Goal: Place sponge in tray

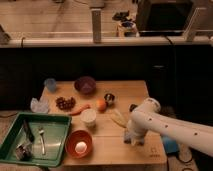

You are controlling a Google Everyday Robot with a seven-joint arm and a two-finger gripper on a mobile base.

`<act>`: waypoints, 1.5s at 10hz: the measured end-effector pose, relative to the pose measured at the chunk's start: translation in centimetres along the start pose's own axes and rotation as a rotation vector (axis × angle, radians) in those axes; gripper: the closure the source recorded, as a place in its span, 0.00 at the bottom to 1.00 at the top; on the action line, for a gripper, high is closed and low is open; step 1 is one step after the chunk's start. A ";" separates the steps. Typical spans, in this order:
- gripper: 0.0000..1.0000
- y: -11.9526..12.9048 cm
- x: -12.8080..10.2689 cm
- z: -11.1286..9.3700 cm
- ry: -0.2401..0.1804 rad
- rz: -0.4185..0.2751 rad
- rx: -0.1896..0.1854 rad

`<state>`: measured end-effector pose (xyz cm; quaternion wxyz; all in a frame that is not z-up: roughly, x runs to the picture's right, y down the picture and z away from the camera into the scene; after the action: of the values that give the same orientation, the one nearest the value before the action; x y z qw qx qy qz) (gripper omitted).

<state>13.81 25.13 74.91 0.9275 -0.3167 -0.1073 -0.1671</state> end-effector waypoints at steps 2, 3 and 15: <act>0.40 0.1 -0.2 0.0 -0.002 0.003 -0.009; 0.33 0.2 -0.1 0.5 0.001 0.005 -0.013; 0.20 -1.0 0.8 2.4 -0.009 0.005 -0.018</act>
<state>13.97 25.65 77.60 0.9246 -0.3260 -0.1093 -0.1640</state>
